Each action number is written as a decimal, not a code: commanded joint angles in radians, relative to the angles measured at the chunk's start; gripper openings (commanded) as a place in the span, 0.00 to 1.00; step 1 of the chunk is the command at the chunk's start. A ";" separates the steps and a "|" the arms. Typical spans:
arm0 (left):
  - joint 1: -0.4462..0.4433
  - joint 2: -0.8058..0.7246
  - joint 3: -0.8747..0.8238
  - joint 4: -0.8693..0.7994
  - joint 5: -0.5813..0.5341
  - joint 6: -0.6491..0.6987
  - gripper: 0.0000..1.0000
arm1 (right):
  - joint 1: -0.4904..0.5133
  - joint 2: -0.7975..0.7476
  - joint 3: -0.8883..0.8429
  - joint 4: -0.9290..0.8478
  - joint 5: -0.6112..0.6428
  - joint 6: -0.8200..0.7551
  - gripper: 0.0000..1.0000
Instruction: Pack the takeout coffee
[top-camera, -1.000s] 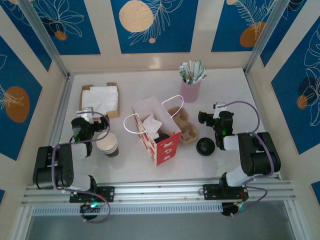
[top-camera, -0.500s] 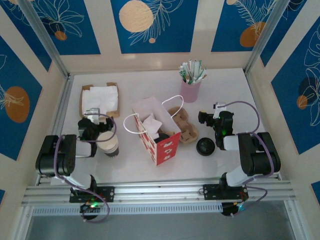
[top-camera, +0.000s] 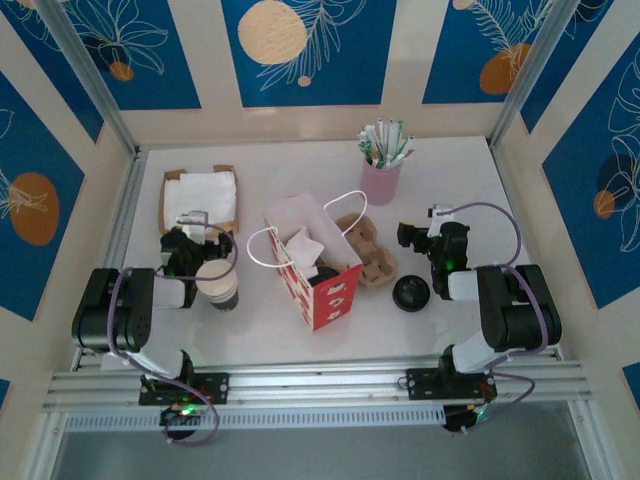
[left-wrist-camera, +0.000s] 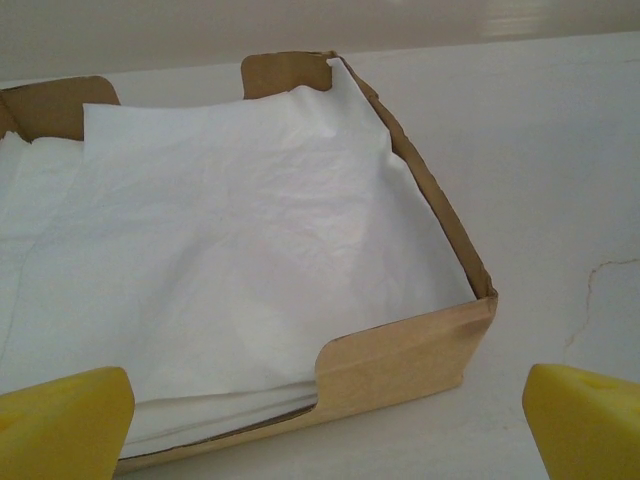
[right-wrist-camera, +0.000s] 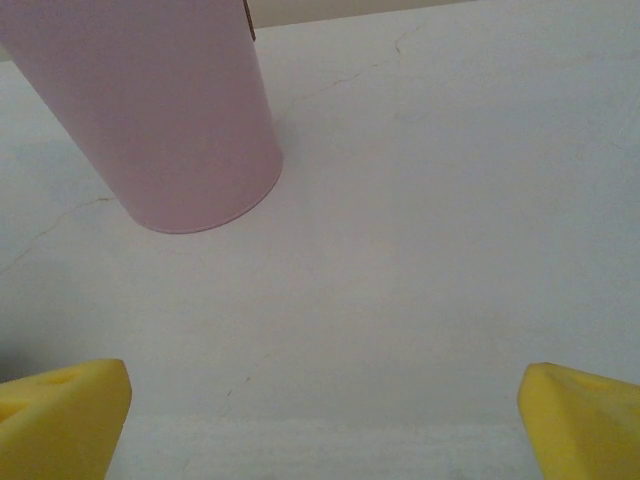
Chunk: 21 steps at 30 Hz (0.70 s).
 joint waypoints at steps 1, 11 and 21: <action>-0.005 0.000 0.012 -0.005 -0.007 0.019 1.00 | -0.006 0.000 0.012 0.025 -0.019 -0.013 0.99; -0.012 -0.001 0.013 -0.010 -0.019 0.023 1.00 | -0.008 0.001 0.012 0.024 -0.022 -0.013 0.99; -0.013 0.000 0.014 -0.011 -0.017 0.023 1.00 | -0.008 0.001 0.013 0.022 -0.021 -0.013 0.99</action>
